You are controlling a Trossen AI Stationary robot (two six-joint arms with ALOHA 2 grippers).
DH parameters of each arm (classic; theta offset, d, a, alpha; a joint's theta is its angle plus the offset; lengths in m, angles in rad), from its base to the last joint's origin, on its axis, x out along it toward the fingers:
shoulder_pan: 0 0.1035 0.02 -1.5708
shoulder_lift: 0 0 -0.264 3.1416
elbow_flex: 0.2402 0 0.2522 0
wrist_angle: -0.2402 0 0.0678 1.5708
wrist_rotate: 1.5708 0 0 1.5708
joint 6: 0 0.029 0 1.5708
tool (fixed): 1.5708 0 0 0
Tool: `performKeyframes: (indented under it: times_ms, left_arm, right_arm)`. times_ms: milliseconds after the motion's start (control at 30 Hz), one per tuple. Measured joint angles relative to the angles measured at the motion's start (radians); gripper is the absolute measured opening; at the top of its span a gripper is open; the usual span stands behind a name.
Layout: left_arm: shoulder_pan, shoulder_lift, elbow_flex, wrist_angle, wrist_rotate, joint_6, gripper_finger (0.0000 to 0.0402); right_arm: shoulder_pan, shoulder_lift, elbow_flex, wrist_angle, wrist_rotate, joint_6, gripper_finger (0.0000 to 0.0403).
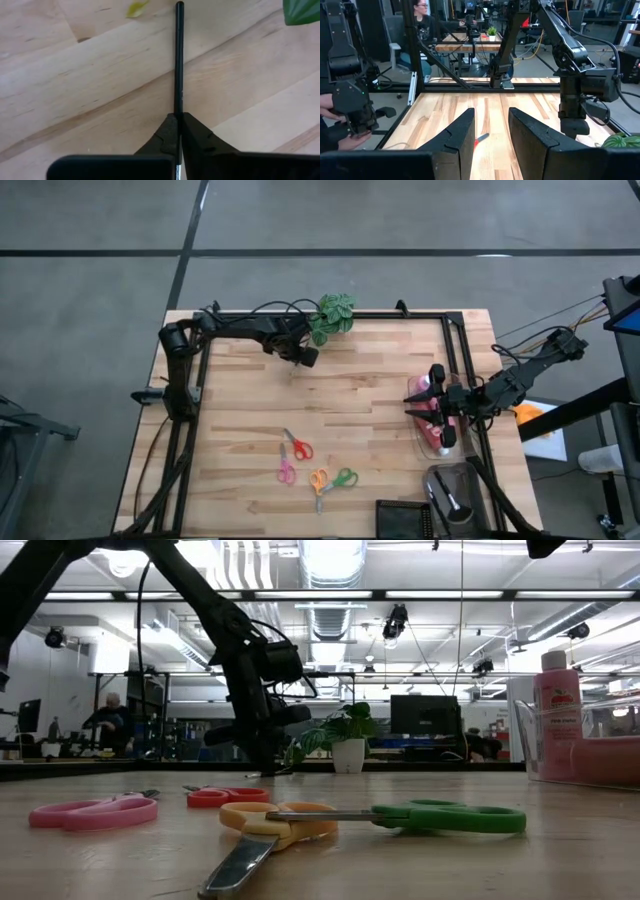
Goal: Pick & Place Paint Supplies
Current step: Put the black paint brush into the gray bin
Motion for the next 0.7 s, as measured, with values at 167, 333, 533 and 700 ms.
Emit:
performKeyframes:
  times_ms: [167,333,533,700]
  left_arm:
    - [0.000,-0.015,0.000,0.001,0.012,-0.009,0.0003]
    - [-0.001,-0.065,-0.005,-0.008,0.064,-0.012,0.0001]
    - [-0.001,-0.148,-0.004,-0.011,0.138,-0.042,0.0001]
    - [-0.010,-0.207,-0.004,-0.012,0.221,-0.072,0.0001]
  right_arm:
    - [0.000,0.000,0.000,0.000,0.000,0.000,0.0116]
    - [0.000,0.000,0.000,0.001,0.000,0.000,0.0116]
    - [0.000,0.000,0.000,0.000,0.000,0.000,0.0116]
    - [0.000,0.000,0.000,0.000,0.000,0.000,0.0116]
